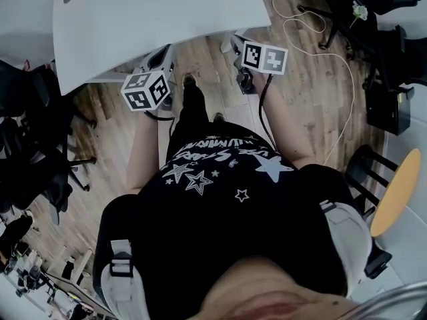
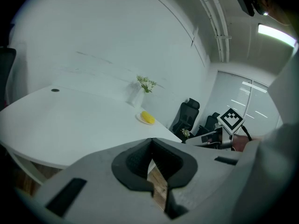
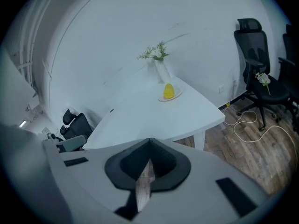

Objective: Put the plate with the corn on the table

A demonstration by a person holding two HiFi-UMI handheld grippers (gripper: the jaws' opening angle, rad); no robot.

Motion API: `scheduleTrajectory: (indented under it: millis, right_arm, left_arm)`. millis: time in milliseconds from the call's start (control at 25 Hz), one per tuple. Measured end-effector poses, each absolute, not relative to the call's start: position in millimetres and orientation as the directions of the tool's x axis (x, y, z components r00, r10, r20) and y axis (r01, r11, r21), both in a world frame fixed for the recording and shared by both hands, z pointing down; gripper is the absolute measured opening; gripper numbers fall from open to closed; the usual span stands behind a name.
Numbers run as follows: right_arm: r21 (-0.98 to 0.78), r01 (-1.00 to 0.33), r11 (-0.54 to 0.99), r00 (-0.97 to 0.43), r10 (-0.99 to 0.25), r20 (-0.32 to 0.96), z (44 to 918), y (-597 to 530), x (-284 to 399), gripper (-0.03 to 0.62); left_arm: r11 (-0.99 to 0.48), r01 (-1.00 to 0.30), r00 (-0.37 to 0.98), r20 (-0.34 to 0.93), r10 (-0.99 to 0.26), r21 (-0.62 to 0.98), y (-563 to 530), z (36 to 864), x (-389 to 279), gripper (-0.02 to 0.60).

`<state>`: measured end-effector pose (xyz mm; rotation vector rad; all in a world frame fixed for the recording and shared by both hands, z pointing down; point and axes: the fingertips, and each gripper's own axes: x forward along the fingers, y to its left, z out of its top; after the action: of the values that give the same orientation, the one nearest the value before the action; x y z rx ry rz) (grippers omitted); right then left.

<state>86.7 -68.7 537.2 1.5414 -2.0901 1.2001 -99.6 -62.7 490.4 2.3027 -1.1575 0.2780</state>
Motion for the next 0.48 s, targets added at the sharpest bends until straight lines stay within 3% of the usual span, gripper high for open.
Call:
scheduleTrajectory:
  millis: [480]
  right_arm:
    - [-0.417,-0.897,0.148,-0.396,-0.686,0.61,507,-12,97,0.006]
  left_arm:
    - [-0.497,-0.79,0.611,0.384,-0.692,0.359,-3,472,-87,0.006]
